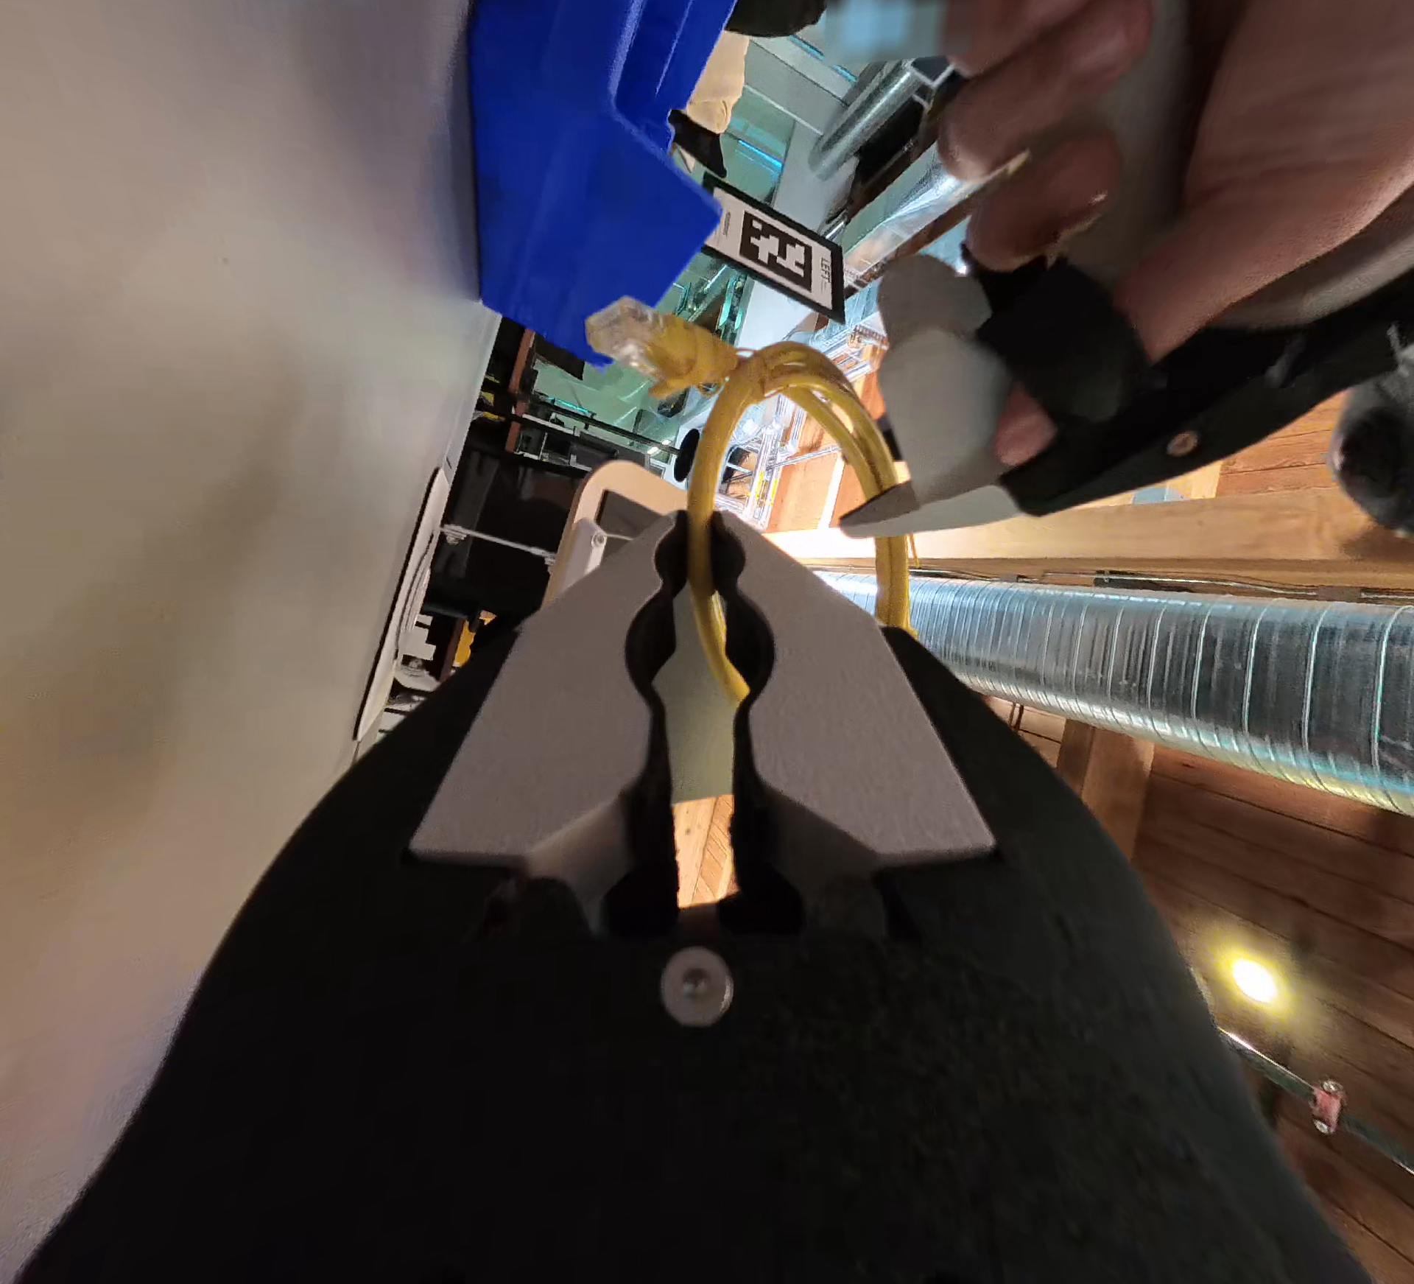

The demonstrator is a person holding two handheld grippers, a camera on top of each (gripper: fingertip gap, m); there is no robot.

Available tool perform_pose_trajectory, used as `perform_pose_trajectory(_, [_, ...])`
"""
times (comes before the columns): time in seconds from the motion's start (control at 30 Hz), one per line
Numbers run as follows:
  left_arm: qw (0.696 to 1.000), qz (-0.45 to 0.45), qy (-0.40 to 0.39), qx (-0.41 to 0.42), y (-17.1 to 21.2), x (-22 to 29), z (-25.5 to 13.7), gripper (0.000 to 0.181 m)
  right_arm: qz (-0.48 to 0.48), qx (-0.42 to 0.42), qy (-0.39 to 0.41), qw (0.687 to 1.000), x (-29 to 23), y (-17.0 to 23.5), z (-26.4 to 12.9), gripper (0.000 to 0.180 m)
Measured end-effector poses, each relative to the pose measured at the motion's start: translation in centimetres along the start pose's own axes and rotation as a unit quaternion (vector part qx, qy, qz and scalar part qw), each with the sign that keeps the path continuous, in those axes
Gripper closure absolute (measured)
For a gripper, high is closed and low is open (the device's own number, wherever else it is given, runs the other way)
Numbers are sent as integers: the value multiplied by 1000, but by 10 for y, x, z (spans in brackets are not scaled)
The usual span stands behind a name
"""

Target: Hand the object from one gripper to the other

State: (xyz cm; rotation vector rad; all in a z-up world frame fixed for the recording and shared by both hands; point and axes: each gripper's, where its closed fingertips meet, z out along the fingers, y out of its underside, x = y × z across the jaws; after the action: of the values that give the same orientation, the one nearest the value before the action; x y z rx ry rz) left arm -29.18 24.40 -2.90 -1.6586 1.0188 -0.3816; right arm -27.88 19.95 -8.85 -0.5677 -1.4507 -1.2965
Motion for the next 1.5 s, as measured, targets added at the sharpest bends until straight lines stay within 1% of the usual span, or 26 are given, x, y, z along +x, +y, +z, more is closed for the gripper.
perform_pose_trajectory(0.03, [1000,19,-14,2,-1,-2,0,145,-1,2,0,1000,0,-3,0,175])
perform_pose_trajectory(0.07, [999,34,-28,5,-3,-4,0,152,-2,8,0,1000,0,-6,-1,175])
perform_pose_trajectory(0.17, [997,64,-33,7,-7,-4,-1,154,-13,31,-4,999,-4,-16,-5,175])
perform_pose_trajectory(0.23, [996,80,-33,-4,-3,-2,0,163,-20,36,-2,999,-4,-15,-6,175])
perform_pose_trajectory(0.33, [991,112,-62,-24,4,-9,0,168,-9,38,9,999,-1,-11,-7,175])
perform_pose_trajectory(0.4, [990,116,-73,-26,6,-14,-2,169,39,43,24,998,6,-8,-9,174])
perform_pose_trajectory(0.43, [992,101,-72,-21,5,-16,-3,170,72,44,13,996,5,-5,-9,170])
perform_pose_trajectory(0.5, [993,72,-90,-3,5,-28,-6,170,142,59,-8,988,7,-3,-13,147])
perform_pose_trajectory(0.57, [993,49,-108,14,6,-43,-11,170,223,72,-5,972,18,5,-17,137])
perform_pose_trajectory(0.63, [993,0,-110,43,6,-53,-17,170,327,105,5,939,35,15,-23,138])
perform_pose_trajectory(0.67, [993,-27,-105,56,6,-56,-19,170,392,125,-8,911,41,20,-24,137])
perform_pose_trajectory(0.7, [991,-51,-97,71,5,-58,-21,170,466,150,-31,872,44,23,-26,137])
perform_pose_trajectory(0.73, [990,-72,-78,87,4,-57,-21,170,545,174,-64,818,45,25,-26,134])
perform_pose_trajectory(0.77, [989,-90,-49,108,1,-53,-21,170,625,194,-95,750,47,30,-27,132])
perform_pose_trajectory(0.83, [979,-117,33,167,-10,-38,-23,170,752,250,-148,592,59,39,-30,134])
perform_pose_trajectory(0.9, [956,-147,136,214,-21,-17,-28,170,837,300,-220,402,68,43,-34,138])
perform_pose_trajectory(0.93, [941,-167,187,229,-25,-6,-31,170,860,306,-270,306,65,41,-33,139])
perform_pose_trajectory(0.97, [925,-187,229,240,-30,4,-33,170,869,302,-324,221,57,34,-32,138])
perform_pose_trajectory(1.03, [903,-206,277,256,-37,18,-36,170,840,326,-425,79,54,15,-41,135])
perform_pose_trajectory(1.1, [895,-202,306,255,-40,33,-35,170,801,342,-491,-27,58,0,-49,133])
perform_pose_trajectory(1.13, [894,-194,313,255,-41,40,-34,170,787,351,-503,-64,62,-5,-51,134])
perform_pose_trajectory(1.17, [894,-188,318,254,-42,46,-34,170,784,342,-513,-72,61,-13,-51,134])
perform_pose_trajectory(1.23, [893,-181,325,252,-42,55,-33,170,785,338,-516,-50,60,-23,-51,139])
perform_pose_trajectory(1.3, [896,-174,322,251,-42,59,-31,170,783,342,-518,-49,61,-23,-53,162])
perform_pose_trajectory(1.37, [898,-168,318,252,-41,60,-31,169,787,334,-517,-39,57,-23,-52,164])
perform_pose_trajectory(1.5, [903,-172,315,237,-37,63,-27,166,807,293,-512,3,39,-23,-44,167])
